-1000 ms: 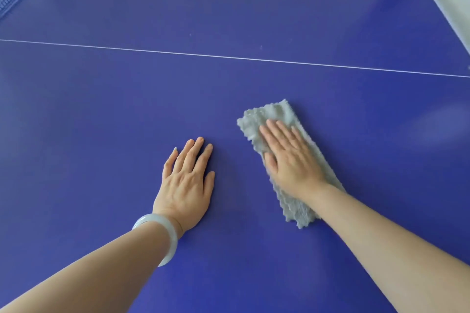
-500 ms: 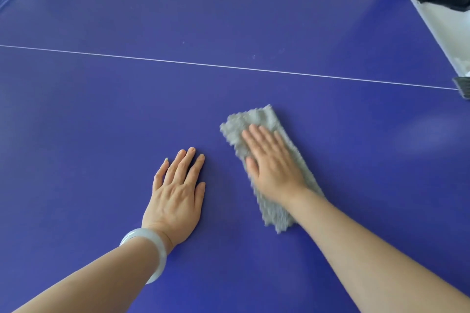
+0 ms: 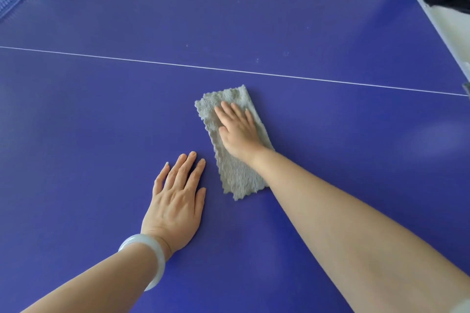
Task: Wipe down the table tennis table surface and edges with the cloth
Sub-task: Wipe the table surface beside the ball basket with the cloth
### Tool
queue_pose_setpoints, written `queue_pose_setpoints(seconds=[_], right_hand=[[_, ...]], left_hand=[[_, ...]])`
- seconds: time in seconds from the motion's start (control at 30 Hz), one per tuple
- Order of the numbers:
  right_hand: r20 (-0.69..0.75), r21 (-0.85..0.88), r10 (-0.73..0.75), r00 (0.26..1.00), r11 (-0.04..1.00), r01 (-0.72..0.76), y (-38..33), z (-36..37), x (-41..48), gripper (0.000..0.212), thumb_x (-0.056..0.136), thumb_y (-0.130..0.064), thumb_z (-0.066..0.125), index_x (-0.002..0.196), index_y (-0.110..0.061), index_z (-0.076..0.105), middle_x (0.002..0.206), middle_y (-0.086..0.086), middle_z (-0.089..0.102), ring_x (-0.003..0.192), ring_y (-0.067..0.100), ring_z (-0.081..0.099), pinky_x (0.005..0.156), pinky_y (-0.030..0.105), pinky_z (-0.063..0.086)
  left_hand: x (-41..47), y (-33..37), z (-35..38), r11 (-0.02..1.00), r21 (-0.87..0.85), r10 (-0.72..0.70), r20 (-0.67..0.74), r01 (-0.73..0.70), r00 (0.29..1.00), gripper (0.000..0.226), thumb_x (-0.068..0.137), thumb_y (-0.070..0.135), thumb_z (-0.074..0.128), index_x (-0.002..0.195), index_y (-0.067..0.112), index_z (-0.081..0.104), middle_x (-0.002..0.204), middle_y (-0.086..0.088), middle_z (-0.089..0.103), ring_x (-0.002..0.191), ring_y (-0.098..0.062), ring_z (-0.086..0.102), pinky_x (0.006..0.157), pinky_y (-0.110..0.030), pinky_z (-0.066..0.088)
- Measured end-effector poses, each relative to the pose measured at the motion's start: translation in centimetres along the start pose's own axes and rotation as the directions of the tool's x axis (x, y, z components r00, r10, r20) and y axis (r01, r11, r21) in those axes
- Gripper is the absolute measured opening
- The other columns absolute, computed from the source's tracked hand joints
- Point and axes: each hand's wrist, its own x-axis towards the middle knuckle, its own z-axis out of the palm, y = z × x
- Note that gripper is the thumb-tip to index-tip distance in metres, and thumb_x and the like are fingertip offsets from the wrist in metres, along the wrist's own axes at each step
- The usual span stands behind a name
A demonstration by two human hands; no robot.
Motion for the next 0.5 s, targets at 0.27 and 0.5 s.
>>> queue_pose_setpoints(seconds=[0.27, 0.5], right_hand=[[-0.234, -0.195, 0.242, 0.942, 0.937, -0.290, 8.5, -4.3, 3.1, 0.055, 0.106, -0.034, 0.017, 0.159, -0.023, 0.008, 0.167, -0.003, 0.002, 0.153, 0.015, 0.000, 0.124, 0.036, -0.004], [-0.313, -0.095, 0.457, 0.833, 0.857, -0.506, 4.8, -1.9, 1.1, 0.057, 0.105, -0.031, 0.023, 0.158, -0.012, 0.011, 0.166, 0.007, 0.008, 0.153, 0.026, 0.005, 0.123, 0.047, 0.000]], left_hand=[[-0.1, -0.2, 0.4, 1.000, -0.014, 0.001, -0.030, -0.001, 1.000, 0.058, 0.100, 0.037, 0.020, 0.152, 0.018, 0.034, 0.161, -0.001, 0.026, 0.150, -0.017, 0.018, 0.122, -0.040, 0.007], [-0.1, -0.2, 0.4, 1.000, -0.001, -0.003, -0.025, 0.003, 1.000, 0.060, 0.099, 0.038, 0.018, 0.153, 0.017, 0.034, 0.161, -0.001, 0.025, 0.150, -0.018, 0.018, 0.122, -0.040, 0.006]])
